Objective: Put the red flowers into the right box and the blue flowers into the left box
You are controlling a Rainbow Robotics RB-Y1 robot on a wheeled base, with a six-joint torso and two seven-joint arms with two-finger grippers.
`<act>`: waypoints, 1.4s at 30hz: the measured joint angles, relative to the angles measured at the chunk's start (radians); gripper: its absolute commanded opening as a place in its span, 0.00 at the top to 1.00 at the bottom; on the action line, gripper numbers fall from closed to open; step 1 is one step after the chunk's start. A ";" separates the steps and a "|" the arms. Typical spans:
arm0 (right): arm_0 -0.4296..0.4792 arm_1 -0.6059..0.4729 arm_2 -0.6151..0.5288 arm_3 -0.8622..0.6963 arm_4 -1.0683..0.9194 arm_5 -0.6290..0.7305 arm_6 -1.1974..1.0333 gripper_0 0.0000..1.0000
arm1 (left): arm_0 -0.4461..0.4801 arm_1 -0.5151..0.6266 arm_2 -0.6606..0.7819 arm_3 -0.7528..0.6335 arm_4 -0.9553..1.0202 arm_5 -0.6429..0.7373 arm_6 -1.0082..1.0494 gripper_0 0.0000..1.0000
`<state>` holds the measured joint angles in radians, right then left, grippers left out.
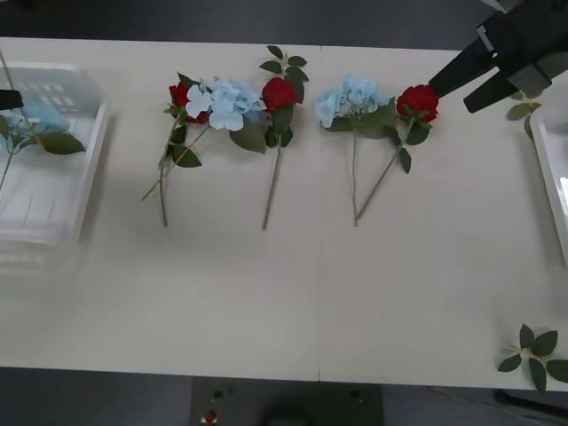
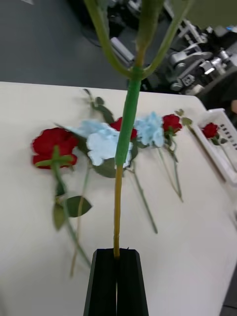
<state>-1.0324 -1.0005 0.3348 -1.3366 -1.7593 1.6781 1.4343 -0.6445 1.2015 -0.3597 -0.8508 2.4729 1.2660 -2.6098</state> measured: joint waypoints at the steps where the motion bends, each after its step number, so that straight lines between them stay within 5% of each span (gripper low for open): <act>1: 0.000 0.009 0.004 0.000 0.036 -0.009 -0.032 0.00 | 0.000 0.012 0.000 0.024 -0.010 0.000 0.000 1.00; 10: 0.000 0.171 0.023 0.009 0.364 -0.216 -0.465 0.00 | 0.000 0.066 0.066 0.146 -0.320 -0.001 0.000 1.00; 20: 0.000 0.313 0.198 0.155 0.681 -0.402 -0.778 0.00 | 0.000 0.065 0.086 0.149 -0.611 -0.172 0.000 1.00; 29: 0.001 0.389 0.272 0.314 0.812 -0.531 -0.972 0.00 | 0.116 0.031 0.076 0.069 -0.551 -0.407 0.000 1.00; 42: 0.122 0.404 0.317 0.366 0.977 -0.670 -0.898 0.00 | 0.180 -0.116 0.076 0.084 -0.592 -0.584 0.002 1.00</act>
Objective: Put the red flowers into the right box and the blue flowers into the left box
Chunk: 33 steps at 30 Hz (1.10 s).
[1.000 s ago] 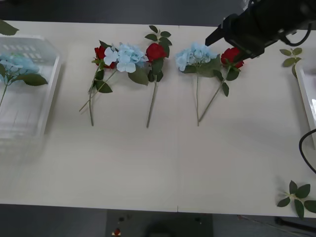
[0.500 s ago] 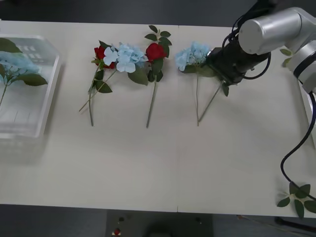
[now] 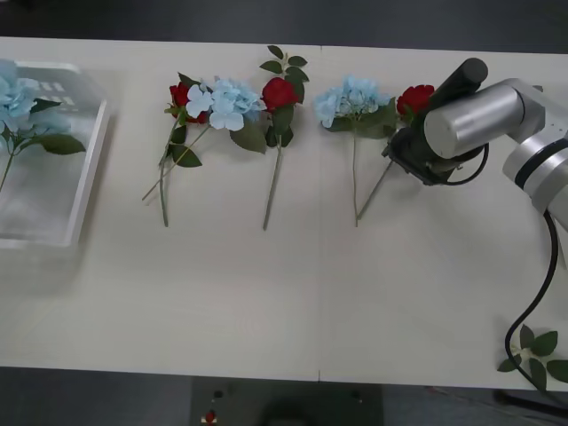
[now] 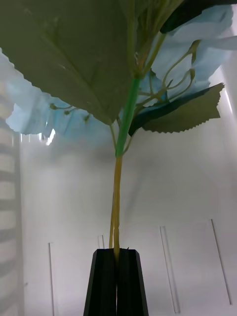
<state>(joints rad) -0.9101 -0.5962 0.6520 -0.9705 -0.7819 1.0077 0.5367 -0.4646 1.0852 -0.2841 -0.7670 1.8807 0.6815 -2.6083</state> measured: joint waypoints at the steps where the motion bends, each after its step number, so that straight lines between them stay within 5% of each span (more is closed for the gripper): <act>1: 0.009 0.000 0.013 0.000 0.005 -0.002 0.006 0.00 | 0.005 -0.003 0.000 0.000 0.000 0.000 0.000 1.00; 4: 0.027 0.000 0.036 0.000 0.021 -0.003 0.007 0.00 | 0.013 -0.003 0.000 0.000 0.000 0.000 0.000 1.00; 5: 0.029 0.000 0.041 -0.001 0.027 -0.009 0.008 0.00 | 0.014 -0.003 0.000 0.000 0.000 0.000 0.000 0.88; 6: 0.029 0.000 0.045 -0.002 0.034 -0.017 0.008 0.00 | 0.014 -0.003 0.000 0.000 0.000 0.000 0.000 0.59; 7: 0.029 0.000 0.048 -0.004 0.043 -0.025 0.008 0.00 | 0.013 -0.003 0.000 0.000 0.000 0.000 0.000 0.41; 9: 0.029 0.000 0.055 -0.004 0.058 -0.043 0.009 0.00 | 0.014 -0.003 0.000 0.000 0.007 0.000 0.001 0.26; 14: 0.029 0.000 0.057 -0.005 0.066 -0.074 0.011 0.00 | 0.014 -0.003 0.000 0.001 0.046 0.000 0.001 0.25; 15: 0.029 0.000 0.057 -0.005 0.066 -0.082 0.011 0.06 | 0.015 -0.003 0.000 0.001 0.046 0.000 0.001 0.25; 17: 0.029 0.000 0.057 -0.005 0.067 -0.092 0.013 0.27 | 0.015 -0.003 0.000 0.001 0.047 0.000 0.001 0.25; 20: 0.029 0.006 0.057 -0.005 0.080 -0.097 0.031 1.00 | 0.023 -0.003 0.000 0.001 0.074 0.000 0.001 0.25; 33: 0.029 0.028 0.076 -0.039 0.027 -0.107 0.250 1.00 | 0.052 -0.003 0.000 -0.005 0.084 -0.007 0.001 0.25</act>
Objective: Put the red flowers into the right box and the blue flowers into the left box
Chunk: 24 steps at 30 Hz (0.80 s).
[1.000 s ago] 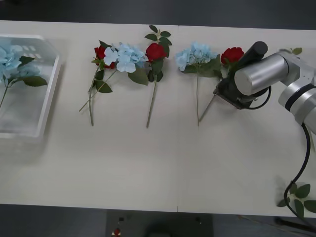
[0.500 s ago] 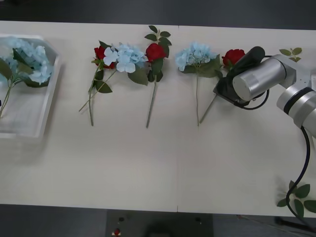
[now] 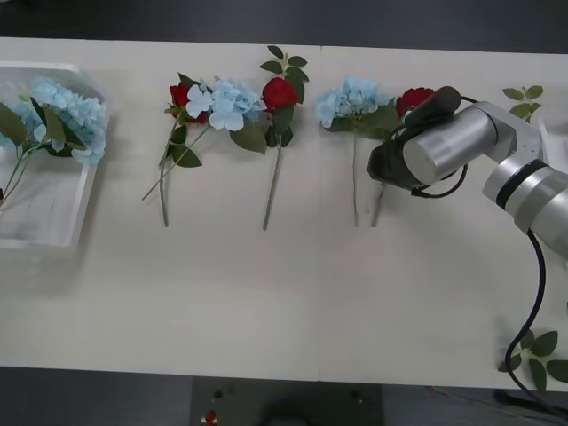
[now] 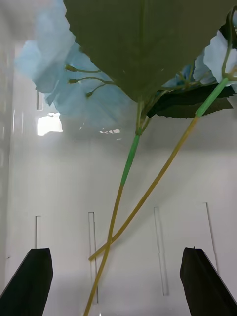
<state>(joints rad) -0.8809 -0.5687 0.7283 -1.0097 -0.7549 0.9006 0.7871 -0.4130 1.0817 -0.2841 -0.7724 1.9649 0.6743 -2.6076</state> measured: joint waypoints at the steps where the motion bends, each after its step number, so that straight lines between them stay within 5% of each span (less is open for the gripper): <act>1: 0.000 -0.002 0.000 0.000 -0.005 0.000 0.022 1.00 | 0.000 0.000 0.000 -0.002 0.000 0.004 0.000 0.25; 10: 0.000 -0.075 -0.035 -0.072 -0.062 0.066 0.101 1.00 | 0.000 0.074 0.030 -0.177 0.201 0.342 0.000 0.25; 18: 0.001 -0.269 -0.371 -0.340 -0.222 0.403 0.104 1.00 | -0.005 0.094 0.295 -0.317 0.216 0.581 0.000 0.25; 24: 0.001 -0.406 -0.612 -0.398 -0.330 0.662 0.230 1.00 | -0.095 0.095 0.185 -0.365 0.215 0.581 0.086 0.25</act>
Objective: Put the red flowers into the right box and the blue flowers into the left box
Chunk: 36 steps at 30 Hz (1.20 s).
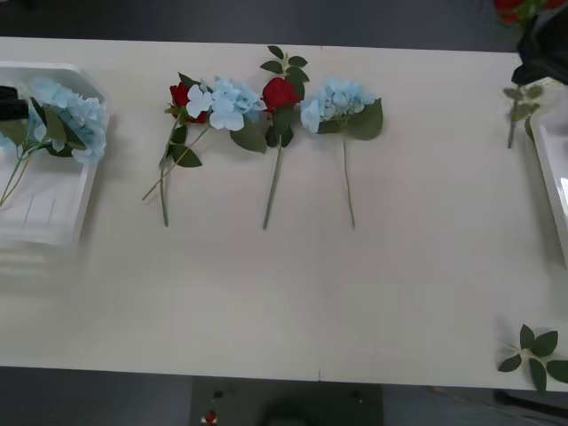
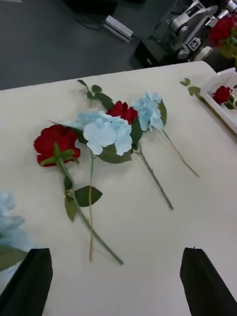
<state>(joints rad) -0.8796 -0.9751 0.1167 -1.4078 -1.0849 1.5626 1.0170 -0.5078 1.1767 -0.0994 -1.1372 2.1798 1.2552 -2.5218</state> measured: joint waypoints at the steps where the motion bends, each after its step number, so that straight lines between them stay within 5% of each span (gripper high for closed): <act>1: 0.000 -0.024 -0.016 0.001 -0.009 0.029 0.063 1.00 | -0.026 0.000 -0.039 -0.008 -0.006 -0.010 0.052 0.25; 6: 0.000 -0.173 -0.002 0.083 -0.021 0.110 0.328 1.00 | -0.171 0.000 -0.233 -0.097 -0.151 -0.092 0.280 0.25; 11: 0.052 -0.252 0.003 0.300 -0.018 0.027 0.523 1.00 | -0.231 0.000 -0.292 -0.233 -0.287 -0.131 0.522 0.26; 18: 0.204 -0.200 -0.143 0.510 0.116 -0.182 0.751 1.00 | -0.244 0.000 -0.309 -0.422 -0.541 -0.132 0.934 0.28; 26: 0.259 -0.115 -0.042 0.518 0.323 -0.362 0.751 1.00 | -0.345 -0.008 -0.507 -0.466 -0.748 -0.132 1.175 0.32; 32: 0.259 -0.027 -0.033 0.518 0.497 -0.451 0.743 1.00 | -0.359 -0.086 -0.523 -0.464 -0.882 -0.132 1.310 0.38; 34: 0.259 -0.009 -0.046 0.518 0.512 -0.450 0.733 0.53 | -0.359 -0.113 -0.521 -0.463 -0.916 -0.133 1.321 0.43; 36: 0.259 -0.003 -0.054 0.518 0.518 -0.450 0.732 0.28 | -0.359 -0.132 -0.521 -0.463 -0.932 -0.159 1.321 0.44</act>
<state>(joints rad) -0.6205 -0.9785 0.0629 -0.8901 -0.5671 1.1126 1.7486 -0.8671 1.0450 -0.6203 -1.5997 1.2478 1.0962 -1.2011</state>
